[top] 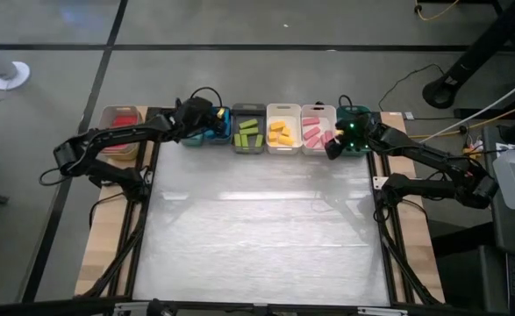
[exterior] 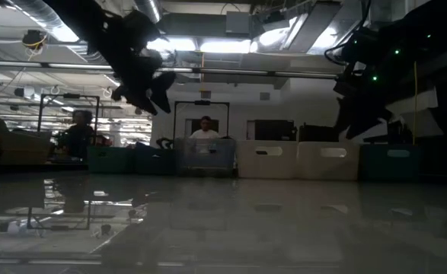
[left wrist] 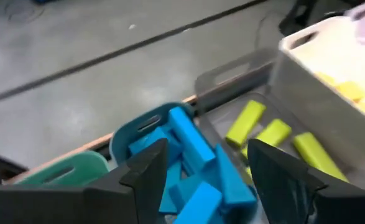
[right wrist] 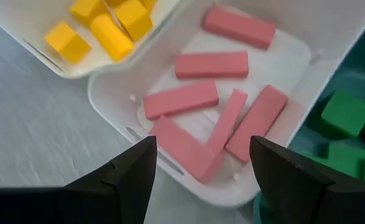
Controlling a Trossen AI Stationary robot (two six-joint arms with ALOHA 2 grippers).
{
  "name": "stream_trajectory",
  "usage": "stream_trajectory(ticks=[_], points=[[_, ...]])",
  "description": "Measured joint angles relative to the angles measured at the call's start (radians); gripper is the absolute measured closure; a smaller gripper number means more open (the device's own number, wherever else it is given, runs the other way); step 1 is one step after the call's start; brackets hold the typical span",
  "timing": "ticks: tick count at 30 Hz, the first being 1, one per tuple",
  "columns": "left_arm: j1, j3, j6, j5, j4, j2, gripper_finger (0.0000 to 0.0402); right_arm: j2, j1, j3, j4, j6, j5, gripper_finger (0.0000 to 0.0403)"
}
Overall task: Sort blocks
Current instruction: Return to Home Position
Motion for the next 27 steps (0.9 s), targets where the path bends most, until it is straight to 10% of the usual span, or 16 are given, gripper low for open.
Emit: stream_trajectory(ticks=[15, 27], points=[[-0.249, -0.076, 0.128, 0.102, -0.323, -0.543, 0.0194, -0.400, 0.002, -0.088, 0.172, -0.011, 0.000, 0.0146], [-0.601, -0.450, 0.188, 0.140, 0.330, -0.629, 0.0194, -0.498, 0.337, -0.419, 0.805, 0.109, -0.074, 0.0146]])
